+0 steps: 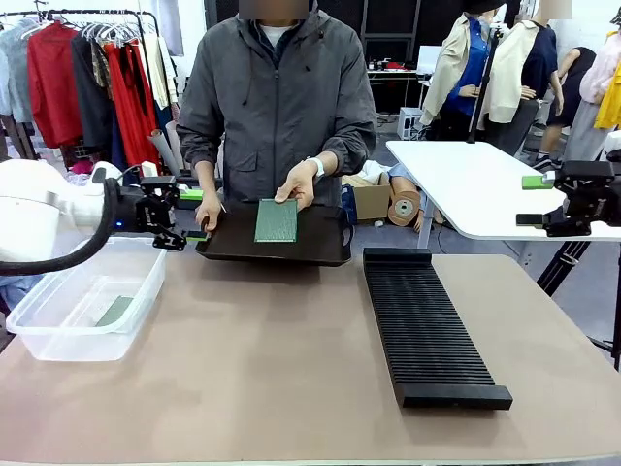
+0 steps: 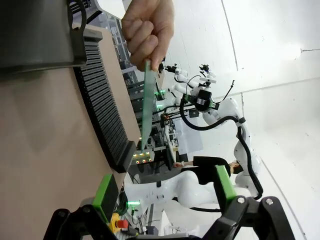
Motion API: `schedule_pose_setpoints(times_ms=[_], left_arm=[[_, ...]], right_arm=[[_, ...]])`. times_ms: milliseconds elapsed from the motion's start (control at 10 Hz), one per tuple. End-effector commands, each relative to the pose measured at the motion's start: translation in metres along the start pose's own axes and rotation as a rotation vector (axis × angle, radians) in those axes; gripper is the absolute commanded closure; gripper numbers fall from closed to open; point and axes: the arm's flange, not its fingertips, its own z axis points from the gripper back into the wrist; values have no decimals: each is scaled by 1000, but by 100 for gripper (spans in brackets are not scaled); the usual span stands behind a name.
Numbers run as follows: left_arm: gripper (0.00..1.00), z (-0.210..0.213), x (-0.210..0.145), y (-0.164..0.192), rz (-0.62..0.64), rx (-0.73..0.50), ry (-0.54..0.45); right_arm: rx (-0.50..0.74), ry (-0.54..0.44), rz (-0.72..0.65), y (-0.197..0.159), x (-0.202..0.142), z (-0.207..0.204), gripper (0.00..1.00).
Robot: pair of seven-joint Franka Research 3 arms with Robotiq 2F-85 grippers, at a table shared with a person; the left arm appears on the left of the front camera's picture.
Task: Sort PCBs into racks and boxes based on the side picked up.
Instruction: Pick up the Blank PCB handed by the Human.
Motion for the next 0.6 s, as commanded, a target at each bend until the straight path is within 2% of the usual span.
schedule_pose_setpoints(times_ms=[0, 500], left_arm=[[0, -16, -11, 11, -58, -12, -42], [0, -65, -17, 28, -118, -69, -30]], right_arm=[[6, -3, 4, 2, 1, 0, 0], [6, -3, 4, 2, 1, 0, 0]])
